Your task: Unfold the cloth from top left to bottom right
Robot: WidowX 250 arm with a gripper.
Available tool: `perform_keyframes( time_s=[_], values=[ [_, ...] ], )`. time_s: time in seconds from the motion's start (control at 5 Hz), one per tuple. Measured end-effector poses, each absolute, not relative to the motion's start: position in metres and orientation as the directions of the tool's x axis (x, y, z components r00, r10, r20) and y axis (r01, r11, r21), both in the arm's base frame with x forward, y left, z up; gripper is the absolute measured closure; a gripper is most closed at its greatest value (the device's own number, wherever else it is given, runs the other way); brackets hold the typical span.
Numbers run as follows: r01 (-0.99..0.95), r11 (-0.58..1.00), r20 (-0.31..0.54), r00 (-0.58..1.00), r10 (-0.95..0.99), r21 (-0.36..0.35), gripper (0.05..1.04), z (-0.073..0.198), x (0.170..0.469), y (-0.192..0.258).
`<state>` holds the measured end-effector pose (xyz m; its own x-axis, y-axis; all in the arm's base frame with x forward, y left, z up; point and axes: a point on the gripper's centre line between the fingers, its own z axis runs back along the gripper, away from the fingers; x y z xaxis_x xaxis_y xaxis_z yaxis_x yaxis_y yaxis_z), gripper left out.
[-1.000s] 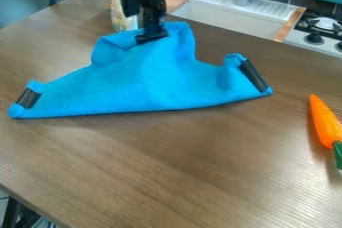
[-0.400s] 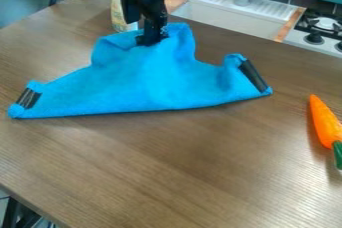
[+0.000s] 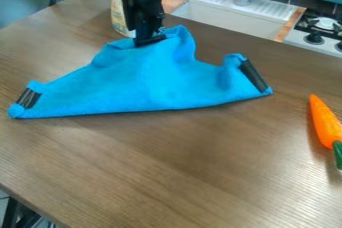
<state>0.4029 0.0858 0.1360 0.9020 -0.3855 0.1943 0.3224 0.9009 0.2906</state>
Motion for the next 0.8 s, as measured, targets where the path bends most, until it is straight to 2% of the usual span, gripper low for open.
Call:
perform_keyframes(
  time_s=[0.2, 0.4, 0.6, 0.8],
  values=[
    [0.325, 0.91, 0.203, 0.902, -0.38, 0.257, 0.929, 0.137, 0.402, 0.087],
    [0.327, 0.917, 0.21, 0.903, -0.374, 0.226, 0.997, 0.14, 0.4, 0.091],
    [0.344, 0.92, 0.224, 0.897, -0.38, 0.186, 0.842, 0.155, 0.4, 0.095],
    [0.366, 0.92, 0.209, 0.898, -0.388, 0.136, 0.574, 0.154, 0.401, 0.099]
  ],
)
